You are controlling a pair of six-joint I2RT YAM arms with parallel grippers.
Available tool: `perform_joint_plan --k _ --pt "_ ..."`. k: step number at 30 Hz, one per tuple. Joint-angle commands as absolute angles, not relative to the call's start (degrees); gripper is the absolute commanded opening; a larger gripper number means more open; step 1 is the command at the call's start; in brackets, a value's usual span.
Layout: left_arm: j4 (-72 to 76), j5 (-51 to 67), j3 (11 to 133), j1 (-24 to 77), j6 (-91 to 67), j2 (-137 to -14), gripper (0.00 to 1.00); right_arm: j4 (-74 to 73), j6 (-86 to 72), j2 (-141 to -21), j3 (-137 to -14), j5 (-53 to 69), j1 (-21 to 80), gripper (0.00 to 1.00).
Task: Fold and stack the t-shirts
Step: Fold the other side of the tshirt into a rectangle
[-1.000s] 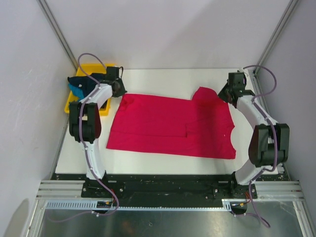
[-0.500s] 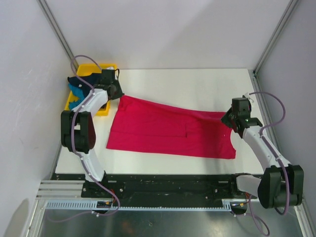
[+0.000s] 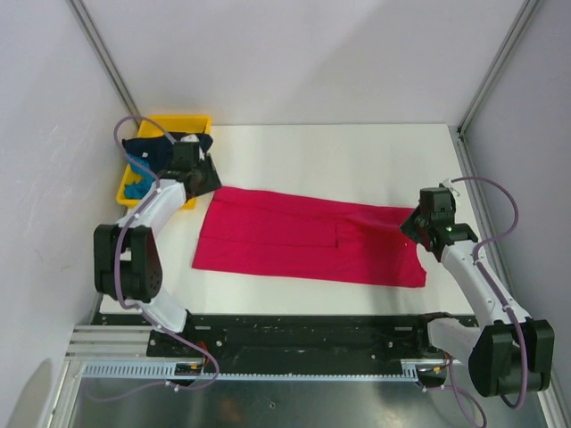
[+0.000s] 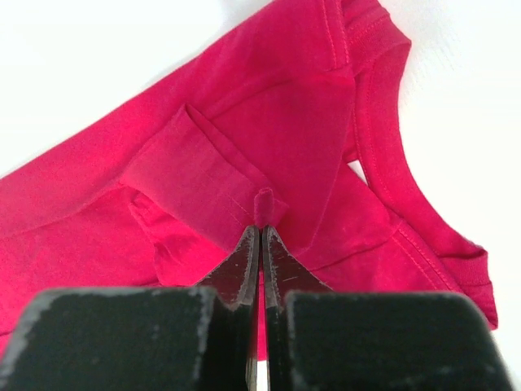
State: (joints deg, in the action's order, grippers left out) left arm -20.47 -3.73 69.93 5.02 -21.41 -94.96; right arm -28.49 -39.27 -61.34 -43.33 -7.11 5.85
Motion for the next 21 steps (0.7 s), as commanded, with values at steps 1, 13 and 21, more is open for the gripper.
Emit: perform_joint_plan --k 1,13,21 --pt "-19.8 -2.8 62.9 3.5 -26.5 -87.7 0.59 -30.6 -40.1 -59.0 -42.7 -8.2 5.4 0.0" --pt "-18.2 -0.5 62.0 3.3 -32.7 -92.1 0.45 -28.6 -40.2 -59.2 -42.4 -5.7 4.2 0.0" --pt "-17.8 1.5 67.9 3.2 -35.7 -99.5 0.43 -26.4 -40.5 -61.2 -42.4 -4.2 4.2 0.0"
